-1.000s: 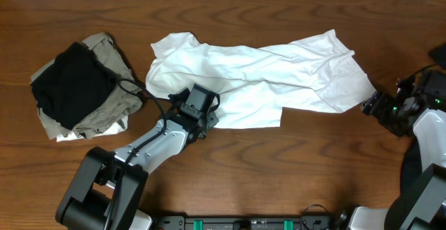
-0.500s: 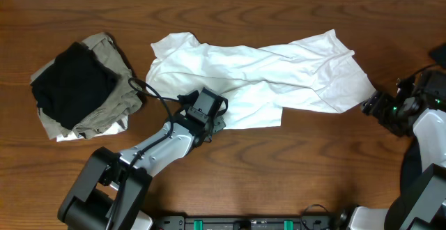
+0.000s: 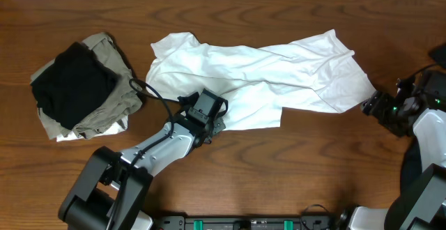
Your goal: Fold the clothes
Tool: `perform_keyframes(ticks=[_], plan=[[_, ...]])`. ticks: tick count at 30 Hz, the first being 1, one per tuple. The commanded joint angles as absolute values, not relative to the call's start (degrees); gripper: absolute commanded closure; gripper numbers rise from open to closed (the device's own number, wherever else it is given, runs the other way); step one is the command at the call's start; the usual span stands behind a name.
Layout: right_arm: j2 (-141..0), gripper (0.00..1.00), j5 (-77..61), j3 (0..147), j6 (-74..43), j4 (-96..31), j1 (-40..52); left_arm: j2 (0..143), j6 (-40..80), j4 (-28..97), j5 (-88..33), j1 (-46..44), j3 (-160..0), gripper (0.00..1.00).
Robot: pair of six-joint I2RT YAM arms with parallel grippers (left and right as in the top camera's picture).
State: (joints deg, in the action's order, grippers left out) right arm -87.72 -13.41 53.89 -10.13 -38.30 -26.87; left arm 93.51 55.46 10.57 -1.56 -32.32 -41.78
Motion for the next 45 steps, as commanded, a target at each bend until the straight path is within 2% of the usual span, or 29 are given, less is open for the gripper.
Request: perform_keyframes(ticks=[1, 5, 10, 17, 23, 28, 35, 45], plan=[[-87.55, 0.28, -13.21, 54.30, -8.99, -38.54, -26.33, 95.11, 54.04, 15.64, -3.03, -32.53, -38.70, 0.94], [-87.55, 0.32, -12.03, 54.30, -8.88, -37.74, -26.33, 87.70, 50.04, 22.46, -3.01, -31.70, -38.76, 0.94], [-87.57, 0.30, -12.01, 54.30, -8.88, -34.15, -26.26, 74.30, 44.71, 31.29, -2.96, -29.82, -38.76, 0.94], [-89.71, 0.28, -12.25, 54.30, -8.93, -30.81, -25.39, 61.36, 43.29, 35.92, -2.98, -28.67, -38.74, 0.94], [-94.21, 0.27, -12.21, 54.30, -8.93, -28.64, -23.53, 60.29, 43.27, 40.45, -2.55, -28.67, -38.74, 0.94], [-98.67, 0.27, -12.21, 54.30, -9.52, -21.61, -23.49, 60.38, 43.31, 45.87, 2.98, -28.67, -38.74, 0.94], [-101.93, 0.27, -12.34, 54.30, -11.46, -13.41, -23.49, 60.38, 44.88, 46.24, 7.20, -26.94, -38.74, 0.94], [-102.02, 0.26, -12.23, 54.30, -11.70, -19.99, -23.49, 60.38, 44.84, 46.04, 7.11, -19.51, -38.74, 0.94]])
